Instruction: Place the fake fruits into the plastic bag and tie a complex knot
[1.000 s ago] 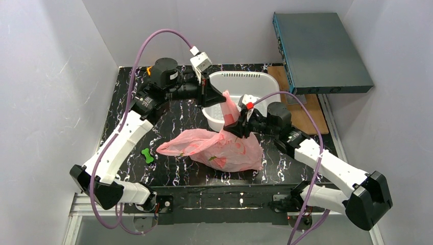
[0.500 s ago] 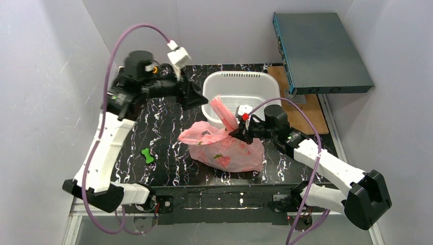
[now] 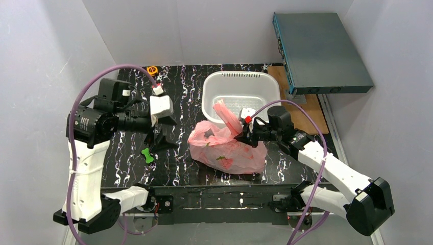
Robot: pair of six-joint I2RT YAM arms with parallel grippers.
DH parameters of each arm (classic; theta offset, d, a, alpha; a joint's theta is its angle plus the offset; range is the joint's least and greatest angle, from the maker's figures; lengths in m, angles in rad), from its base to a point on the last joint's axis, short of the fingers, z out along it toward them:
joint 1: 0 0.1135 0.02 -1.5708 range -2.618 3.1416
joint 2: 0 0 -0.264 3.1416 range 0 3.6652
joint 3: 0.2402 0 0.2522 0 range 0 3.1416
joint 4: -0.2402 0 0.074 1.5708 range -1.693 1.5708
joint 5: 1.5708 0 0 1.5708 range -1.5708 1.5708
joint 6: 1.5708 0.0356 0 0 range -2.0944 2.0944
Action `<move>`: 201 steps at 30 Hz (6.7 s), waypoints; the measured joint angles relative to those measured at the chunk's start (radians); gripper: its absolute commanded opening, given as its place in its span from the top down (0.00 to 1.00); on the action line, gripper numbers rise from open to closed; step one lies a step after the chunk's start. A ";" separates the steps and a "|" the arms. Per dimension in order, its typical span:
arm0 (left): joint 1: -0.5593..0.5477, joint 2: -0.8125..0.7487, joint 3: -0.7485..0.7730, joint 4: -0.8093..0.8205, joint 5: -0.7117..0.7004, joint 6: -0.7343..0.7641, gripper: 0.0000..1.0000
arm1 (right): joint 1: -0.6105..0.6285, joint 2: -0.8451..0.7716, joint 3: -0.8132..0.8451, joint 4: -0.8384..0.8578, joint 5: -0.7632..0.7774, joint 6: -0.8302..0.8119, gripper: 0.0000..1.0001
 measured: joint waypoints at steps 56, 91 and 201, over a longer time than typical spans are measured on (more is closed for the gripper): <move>-0.173 -0.106 -0.458 0.689 -0.172 -0.452 1.00 | 0.260 0.082 0.620 -0.088 0.111 0.158 0.24; -0.077 -0.169 -0.456 0.745 -0.244 -0.581 1.00 | 0.320 0.296 0.352 0.169 0.112 -0.035 0.27; -0.304 0.248 -0.108 0.512 -0.051 -0.010 1.00 | -0.198 0.397 0.669 -0.569 -0.346 0.075 0.99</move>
